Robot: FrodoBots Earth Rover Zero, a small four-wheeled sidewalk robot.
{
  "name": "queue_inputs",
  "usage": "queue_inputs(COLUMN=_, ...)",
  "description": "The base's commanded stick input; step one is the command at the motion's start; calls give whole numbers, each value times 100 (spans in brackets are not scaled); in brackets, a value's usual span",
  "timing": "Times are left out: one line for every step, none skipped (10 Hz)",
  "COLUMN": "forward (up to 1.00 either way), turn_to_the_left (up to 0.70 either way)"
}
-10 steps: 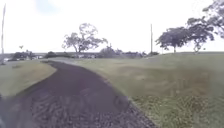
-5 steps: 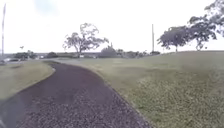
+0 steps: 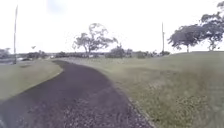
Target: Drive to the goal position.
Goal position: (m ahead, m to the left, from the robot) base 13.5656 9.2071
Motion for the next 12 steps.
queue_inputs(forward=50, turn_to_the_left=50)
queue_inputs(forward=50, turn_to_the_left=50)
queue_inputs(forward=50, turn_to_the_left=50)
queue_inputs(forward=50, turn_to_the_left=50)
queue_inputs(forward=50, turn_to_the_left=50)
queue_inputs(forward=50, turn_to_the_left=50)
queue_inputs(forward=50, turn_to_the_left=50)
queue_inputs(forward=50, turn_to_the_left=50)
queue_inputs(forward=50, turn_to_the_left=50)
queue_inputs(forward=50, turn_to_the_left=50)
queue_inputs(forward=50, turn_to_the_left=50)
queue_inputs(forward=50, turn_to_the_left=19)
